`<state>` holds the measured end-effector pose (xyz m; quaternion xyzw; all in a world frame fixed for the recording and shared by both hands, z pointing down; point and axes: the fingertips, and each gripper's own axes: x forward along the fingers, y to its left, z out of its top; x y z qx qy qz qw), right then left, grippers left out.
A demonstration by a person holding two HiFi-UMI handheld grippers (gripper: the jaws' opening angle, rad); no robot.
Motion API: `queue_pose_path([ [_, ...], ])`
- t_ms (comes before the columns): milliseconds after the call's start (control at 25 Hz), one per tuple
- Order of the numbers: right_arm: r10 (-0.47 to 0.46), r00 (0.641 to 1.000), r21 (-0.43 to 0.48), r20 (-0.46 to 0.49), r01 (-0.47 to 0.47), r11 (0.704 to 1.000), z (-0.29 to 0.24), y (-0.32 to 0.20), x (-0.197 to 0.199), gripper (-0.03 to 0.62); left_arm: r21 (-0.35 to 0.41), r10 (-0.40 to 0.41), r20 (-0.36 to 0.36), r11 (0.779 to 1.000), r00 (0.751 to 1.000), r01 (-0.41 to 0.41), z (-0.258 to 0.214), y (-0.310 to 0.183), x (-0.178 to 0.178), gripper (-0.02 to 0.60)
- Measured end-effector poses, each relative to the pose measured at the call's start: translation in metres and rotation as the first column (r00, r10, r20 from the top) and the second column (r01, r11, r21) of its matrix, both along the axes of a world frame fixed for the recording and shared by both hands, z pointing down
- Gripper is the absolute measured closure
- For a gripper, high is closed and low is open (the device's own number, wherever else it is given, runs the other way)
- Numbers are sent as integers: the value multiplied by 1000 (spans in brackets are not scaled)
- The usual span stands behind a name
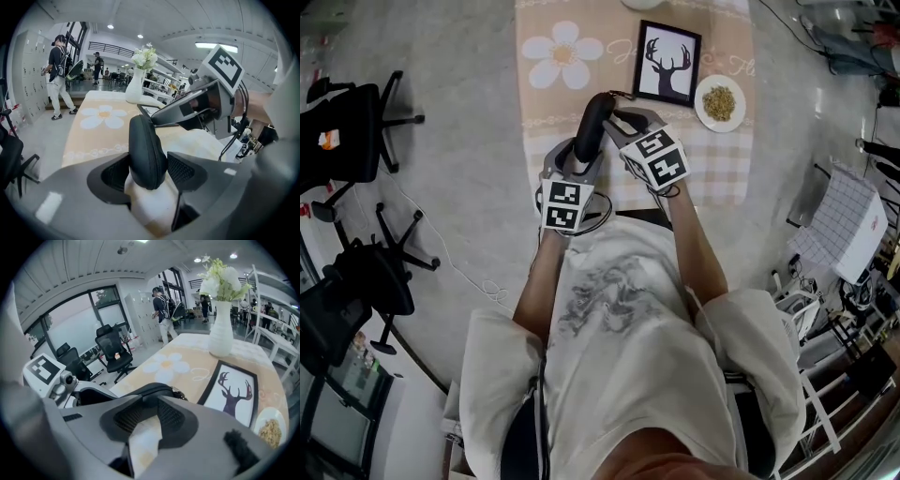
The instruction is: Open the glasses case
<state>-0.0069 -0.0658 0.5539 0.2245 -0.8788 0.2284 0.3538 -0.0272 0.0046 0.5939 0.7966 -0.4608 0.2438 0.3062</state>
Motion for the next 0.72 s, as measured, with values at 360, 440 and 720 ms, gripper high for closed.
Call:
queue_pose_path([
  [360,65,997,17,-36,-64,998,-1,4,-6,485,6,-8,20,1000,1000,8,1,2,2,310],
  [440,64,997,19,-41,-63,998,0,5,-4,485,6,0,15,1000,1000,0,-1,3,2,310],
  [720,57,997,7,-46,-56,998,1,7,1,492,79,-19,-18,997,1000,21,-38,-8,-9,324],
])
